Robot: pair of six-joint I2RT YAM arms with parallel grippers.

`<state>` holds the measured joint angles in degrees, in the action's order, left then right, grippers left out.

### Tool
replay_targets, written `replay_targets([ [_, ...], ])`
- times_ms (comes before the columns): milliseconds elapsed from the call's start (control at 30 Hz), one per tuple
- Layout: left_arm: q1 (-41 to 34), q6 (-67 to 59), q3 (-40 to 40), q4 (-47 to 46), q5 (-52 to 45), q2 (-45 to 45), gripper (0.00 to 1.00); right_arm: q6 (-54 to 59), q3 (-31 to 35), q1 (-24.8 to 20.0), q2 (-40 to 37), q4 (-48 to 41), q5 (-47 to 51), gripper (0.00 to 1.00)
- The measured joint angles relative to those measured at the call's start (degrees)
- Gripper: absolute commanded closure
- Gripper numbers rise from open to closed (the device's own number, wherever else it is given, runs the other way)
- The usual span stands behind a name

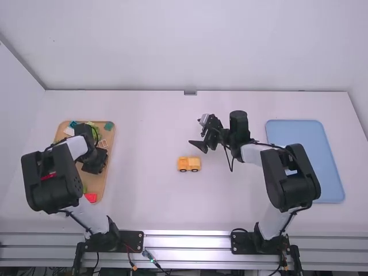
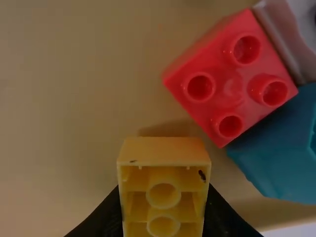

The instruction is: Assemble lego blocks to make yellow taxi

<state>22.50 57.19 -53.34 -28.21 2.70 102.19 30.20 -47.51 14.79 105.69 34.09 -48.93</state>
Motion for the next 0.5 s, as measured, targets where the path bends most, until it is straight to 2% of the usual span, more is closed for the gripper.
replay_targets([
  [300,0.0,0.0,0.0,-0.02,-0.11,0.0,0.87,-0.13,-0.02,0.0,0.0,-0.02,0.0,0.01],
  [500,0.0,-3.1,-2.51,-4.96,-1.27,0.0,0.98,-0.13,-0.02,0.0,0.0,-0.02,0.0,0.01],
])
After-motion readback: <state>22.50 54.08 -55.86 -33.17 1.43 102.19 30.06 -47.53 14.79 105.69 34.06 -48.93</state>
